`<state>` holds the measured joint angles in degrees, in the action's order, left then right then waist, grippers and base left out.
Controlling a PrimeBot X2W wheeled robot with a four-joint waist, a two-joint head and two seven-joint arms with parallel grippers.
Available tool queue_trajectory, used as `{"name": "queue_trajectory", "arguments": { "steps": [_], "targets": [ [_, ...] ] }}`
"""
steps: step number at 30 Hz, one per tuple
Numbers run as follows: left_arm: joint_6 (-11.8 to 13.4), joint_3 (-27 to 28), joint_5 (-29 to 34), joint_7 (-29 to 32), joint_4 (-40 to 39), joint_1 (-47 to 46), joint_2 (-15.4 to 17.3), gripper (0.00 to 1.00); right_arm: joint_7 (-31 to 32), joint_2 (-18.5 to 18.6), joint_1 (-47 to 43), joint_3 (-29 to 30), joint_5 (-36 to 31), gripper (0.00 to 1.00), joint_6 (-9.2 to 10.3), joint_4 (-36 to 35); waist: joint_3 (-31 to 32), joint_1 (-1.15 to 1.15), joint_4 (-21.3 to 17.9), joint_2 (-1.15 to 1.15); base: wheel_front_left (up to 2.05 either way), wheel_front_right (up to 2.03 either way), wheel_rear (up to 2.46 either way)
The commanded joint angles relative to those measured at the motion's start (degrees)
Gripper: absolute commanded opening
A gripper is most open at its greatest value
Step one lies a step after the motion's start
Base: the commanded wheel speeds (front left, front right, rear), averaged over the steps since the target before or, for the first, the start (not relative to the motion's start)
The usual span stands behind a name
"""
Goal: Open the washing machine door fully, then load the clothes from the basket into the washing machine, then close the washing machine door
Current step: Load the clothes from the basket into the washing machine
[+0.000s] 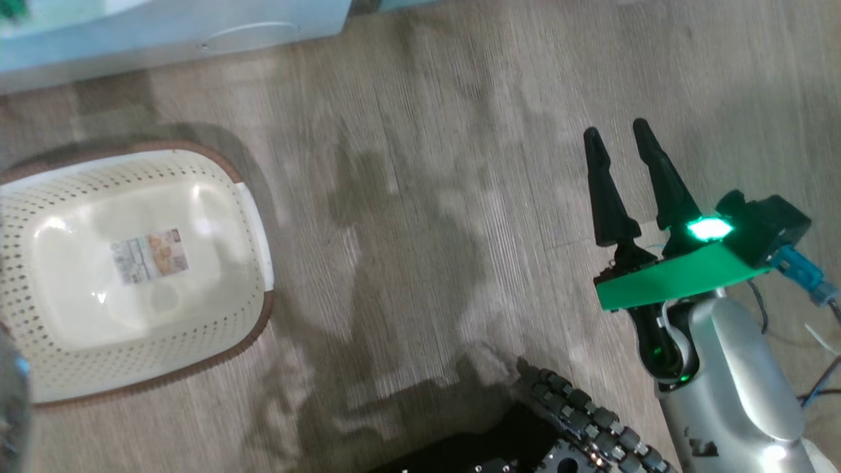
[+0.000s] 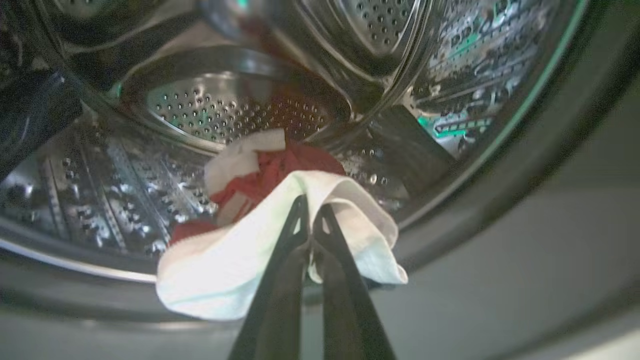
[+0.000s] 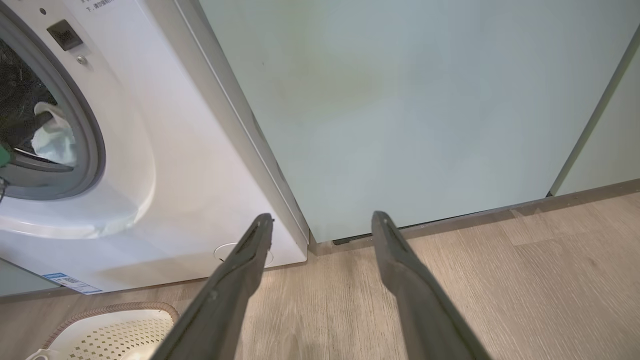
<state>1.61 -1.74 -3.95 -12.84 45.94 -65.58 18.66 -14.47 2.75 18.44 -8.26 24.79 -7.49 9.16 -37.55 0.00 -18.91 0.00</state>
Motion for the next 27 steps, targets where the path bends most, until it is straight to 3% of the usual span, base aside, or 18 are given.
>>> {"name": "queue_trajectory", "arguments": {
  "steps": [1,6,13,24,27],
  "targets": [
    [-0.2,0.8,0.4,0.3,-1.7,-3.2,3.4,0.00,-0.5,0.1,-0.1,-1.2,0.4,1.00,0.00,-1.9,-1.1,0.00,-0.7,0.00,0.00,0.00,0.00],
    [-2.8,-2.5,3.3,3.5,-0.1,-12.9,6.8,0.00,-0.5,0.1,0.7,-2.1,1.8,1.00,0.00,-2.1,-3.9,0.00,-2.1,0.00,0.00,0.00,0.00],
    [-4.4,-5.6,6.3,6.0,2.7,-23.5,9.6,0.00,-0.5,0.1,1.7,-4.0,3.9,1.00,0.00,-2.1,-6.6,0.00,-4.2,0.00,0.00,0.00,0.00],
    [-3.3,-7.9,8.4,8.0,11.7,-33.8,11.9,0.00,-0.5,0.1,2.3,-6.8,5.9,1.00,0.00,-2.0,-8.5,0.00,-7.1,0.00,0.00,0.00,0.00],
    [-2.3,-6.1,6.3,8.5,14.7,-35.4,11.4,0.00,-0.5,0.1,2.5,-7.2,6.3,1.00,0.00,-1.9,-8.9,0.00,-7.7,0.00,0.00,0.00,0.00]
  ]
}}
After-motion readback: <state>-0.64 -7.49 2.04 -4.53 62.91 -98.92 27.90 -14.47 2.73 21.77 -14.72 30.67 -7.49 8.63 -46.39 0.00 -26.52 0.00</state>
